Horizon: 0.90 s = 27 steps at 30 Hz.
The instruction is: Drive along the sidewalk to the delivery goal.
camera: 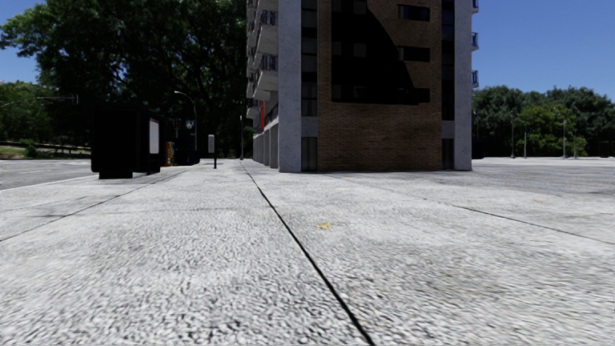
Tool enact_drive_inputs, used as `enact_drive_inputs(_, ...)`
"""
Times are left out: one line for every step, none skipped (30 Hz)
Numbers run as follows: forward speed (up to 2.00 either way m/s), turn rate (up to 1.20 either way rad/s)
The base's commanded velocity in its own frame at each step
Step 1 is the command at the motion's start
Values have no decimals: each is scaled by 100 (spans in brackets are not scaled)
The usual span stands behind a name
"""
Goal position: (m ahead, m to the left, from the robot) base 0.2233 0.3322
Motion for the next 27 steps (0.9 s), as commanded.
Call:
enact_drive_inputs(0,0)
enact_drive_inputs(0,0)
enact_drive_inputs(0,0)
enact_drive_inputs(0,0)
enact_drive_inputs(0,0)
enact_drive_inputs(0,0)
enact_drive_inputs(0,0)
enact_drive_inputs(0,0)
enact_drive_inputs(0,0)
enact_drive_inputs(0,0)
enact_drive_inputs(0,0)
enact_drive_inputs(0,0)
enact_drive_inputs(0,0)
enact_drive_inputs(0,0)
enact_drive_inputs(0,0)
enact_drive_inputs(0,0)
enact_drive_inputs(0,0)
enact_drive_inputs(0,0)
enact_drive_inputs(0,0)
enact_drive_inputs(0,0)
enact_drive_inputs(0,0)
enact_drive_inputs(0,0)
enact_drive_inputs(0,0)
enact_drive_inputs(0,0)
enact_drive_inputs(0,0)
enact_drive_inputs(0,0)
enact_drive_inputs(0,0)
